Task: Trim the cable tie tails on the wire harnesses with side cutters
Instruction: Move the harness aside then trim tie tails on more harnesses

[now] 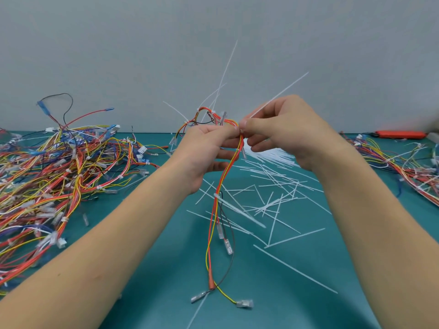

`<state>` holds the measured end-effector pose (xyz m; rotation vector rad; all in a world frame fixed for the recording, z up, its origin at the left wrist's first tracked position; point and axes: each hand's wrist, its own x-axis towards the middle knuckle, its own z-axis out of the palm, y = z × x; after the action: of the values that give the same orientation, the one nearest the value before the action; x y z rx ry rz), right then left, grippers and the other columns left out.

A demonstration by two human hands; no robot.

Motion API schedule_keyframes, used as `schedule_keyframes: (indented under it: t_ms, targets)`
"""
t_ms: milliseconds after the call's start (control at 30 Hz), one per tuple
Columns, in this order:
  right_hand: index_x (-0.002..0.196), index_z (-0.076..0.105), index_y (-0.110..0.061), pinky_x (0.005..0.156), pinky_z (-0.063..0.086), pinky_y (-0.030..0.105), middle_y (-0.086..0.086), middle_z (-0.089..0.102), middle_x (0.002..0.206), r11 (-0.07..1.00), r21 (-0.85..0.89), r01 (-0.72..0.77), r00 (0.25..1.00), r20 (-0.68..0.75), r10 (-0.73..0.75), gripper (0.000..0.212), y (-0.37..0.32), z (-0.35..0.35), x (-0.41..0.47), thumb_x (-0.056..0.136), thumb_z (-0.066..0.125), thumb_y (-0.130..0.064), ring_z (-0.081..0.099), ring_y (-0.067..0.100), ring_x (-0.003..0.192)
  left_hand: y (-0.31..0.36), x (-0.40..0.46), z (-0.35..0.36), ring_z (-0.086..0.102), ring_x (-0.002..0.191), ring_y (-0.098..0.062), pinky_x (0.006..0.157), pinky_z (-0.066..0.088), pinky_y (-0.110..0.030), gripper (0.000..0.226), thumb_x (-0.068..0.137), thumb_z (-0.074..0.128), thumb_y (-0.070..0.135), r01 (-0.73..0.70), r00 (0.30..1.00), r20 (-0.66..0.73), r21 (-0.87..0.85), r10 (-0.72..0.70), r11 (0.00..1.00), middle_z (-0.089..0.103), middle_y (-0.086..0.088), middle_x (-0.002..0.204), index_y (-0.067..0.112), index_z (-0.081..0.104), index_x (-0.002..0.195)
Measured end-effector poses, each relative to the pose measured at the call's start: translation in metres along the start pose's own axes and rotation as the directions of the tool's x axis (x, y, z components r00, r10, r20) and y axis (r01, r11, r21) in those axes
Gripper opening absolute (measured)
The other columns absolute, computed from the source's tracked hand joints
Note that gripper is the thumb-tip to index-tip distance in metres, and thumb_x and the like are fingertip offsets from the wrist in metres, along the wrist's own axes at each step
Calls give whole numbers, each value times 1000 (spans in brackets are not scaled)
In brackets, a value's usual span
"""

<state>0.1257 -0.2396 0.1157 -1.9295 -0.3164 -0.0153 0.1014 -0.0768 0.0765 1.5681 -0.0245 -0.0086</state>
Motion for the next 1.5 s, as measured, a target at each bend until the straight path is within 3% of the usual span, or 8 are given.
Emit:
schedule_keyframes:
  t_ms: [267,500,667,900,1067,1267,1400,1500]
  targets:
    - [85,75,-3,66,63,34,7,72,68,1000,5,15,998,-65,-15,6,6,7,3,88,79,-7,67,14,61,-4,6,-3,67,67,-11,53,50,-22,24,89,72,39,-6,1000,-25,33,7,999,73,7,75,25,76,71]
    - [85,74,2,68,64,34,13,76,75,1000,-3,-28,999,19,28,10,17,9,6,93,69,-4,73,17,65,-14,8,-1,63,60,-9,58,43,-26,24,84,72,34,37,994,-102,97,-28,995,70,6,66,21,72,64]
    - [78,73,3,69,64,37,17,75,73,995,-93,45,997,72,-39,14,24,11,8,90,70,-3,75,22,67,-17,8,0,61,54,-4,47,43,-18,19,85,73,27,33,989,-145,191,-5,981,72,1,65,13,78,72]
    - [78,72,5,68,64,36,23,74,76,1000,4,-19,997,80,19,12,35,19,9,89,70,0,74,26,67,-24,7,-3,62,54,-3,54,41,-22,20,86,73,27,60,989,-143,220,-29,974,71,3,65,17,76,70]
    - [97,69,1,63,64,31,12,74,78,931,317,-181,980,-26,200,8,44,8,17,93,69,-7,72,21,66,-13,9,-18,73,73,-17,53,54,-24,31,104,57,34,86,978,163,262,-132,961,80,-4,90,15,77,91]
    - [98,64,-4,58,62,30,11,69,79,747,609,-267,923,-61,380,3,59,-4,24,99,62,-4,72,21,62,-15,2,-28,77,96,-27,67,62,-34,19,106,54,24,121,770,549,376,-326,919,78,-10,112,15,67,117]
    - [98,63,-4,51,58,27,12,67,80,677,664,-318,911,16,412,3,63,-3,26,100,61,-5,69,22,67,-21,3,-19,74,104,-28,79,62,-42,7,102,64,19,150,806,547,178,-225,973,76,-10,118,20,71,104]
    - [102,64,-3,51,57,28,12,69,78,724,622,-299,919,-18,395,4,65,-2,27,99,64,-6,67,24,66,-21,6,-24,72,111,-28,81,62,-40,21,102,58,13,177,774,609,56,-174,983,73,-11,126,14,72,118]
